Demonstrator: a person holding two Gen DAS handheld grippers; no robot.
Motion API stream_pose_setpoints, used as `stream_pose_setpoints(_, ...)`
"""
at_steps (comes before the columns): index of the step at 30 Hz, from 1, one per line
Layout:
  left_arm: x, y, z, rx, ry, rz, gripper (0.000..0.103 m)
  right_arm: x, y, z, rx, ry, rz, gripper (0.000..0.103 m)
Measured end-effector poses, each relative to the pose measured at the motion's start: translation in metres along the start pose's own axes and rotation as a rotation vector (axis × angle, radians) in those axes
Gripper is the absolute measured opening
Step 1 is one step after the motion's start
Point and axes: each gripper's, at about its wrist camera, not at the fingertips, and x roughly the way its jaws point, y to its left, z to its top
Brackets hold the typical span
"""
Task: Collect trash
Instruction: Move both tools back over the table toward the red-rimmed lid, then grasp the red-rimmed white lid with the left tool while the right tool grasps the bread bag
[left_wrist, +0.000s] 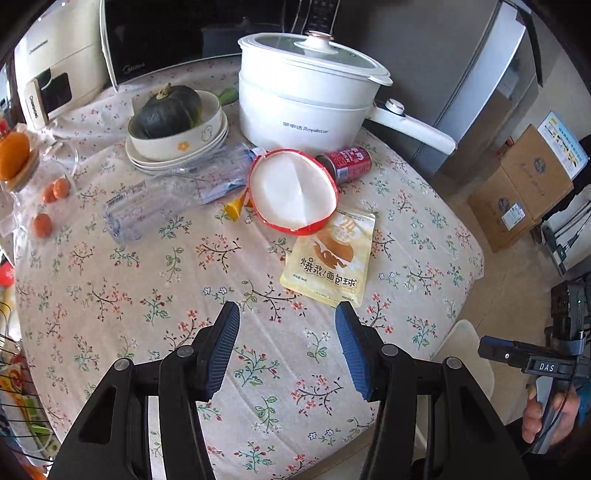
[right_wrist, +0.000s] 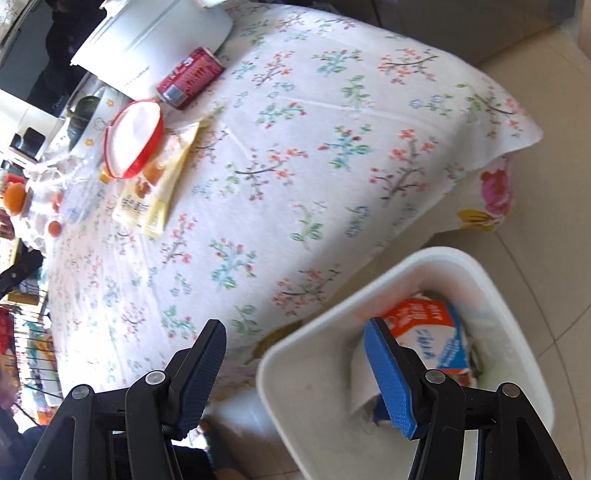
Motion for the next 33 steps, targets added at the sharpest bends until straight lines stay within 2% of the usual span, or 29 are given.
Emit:
stream_pose_setpoints(5, 0.019, 0.053, 0.027, -0.19, -0.002, -0.084, 0.057, 0.032, 0.037, 0.014, 0.005, 0.047, 0.156, 0.067)
stream_pose_setpoints(9, 0.054, 0.06, 0.036, -0.265, 0.055, -0.181, 0.057, 0.064, 0.059, 0.028, 0.012, 0.072, 0.219, 0.067)
stream_pose_setpoints(12, 0.069, 0.053, 0.042, -0.29, 0.065, -0.231, 0.057, 0.085, 0.066, 0.037, 0.013, 0.081, 0.231, 0.067)
stream_pose_setpoints(17, 0.085, 0.041, 0.056, -0.281, 0.059, -0.234, 0.057, 0.109, 0.067, 0.058, 0.119, 0.076, 0.32, 0.067)
stream_pose_setpoints(22, 0.106, 0.049, 0.062, -0.337, 0.079, -0.255, 0.054, 0.119, 0.085, 0.075, 0.096, 0.024, 0.295, 0.067)
stream_pose_setpoints(26, 0.117, 0.056, 0.065, -0.364, 0.076, -0.242, 0.054, 0.133, 0.085, 0.089, 0.141, -0.007, 0.282, 0.067)
stream_pose_setpoints(29, 0.123, 0.062, 0.066, -0.391, 0.065, -0.252, 0.054, 0.139, 0.081, 0.094, 0.182, -0.027, 0.323, 0.067)
stream_pose_setpoints(33, 0.131, 0.062, 0.068, -0.416, 0.059, -0.251, 0.054, 0.141, 0.088, 0.096, 0.164, -0.047, 0.306, 0.065)
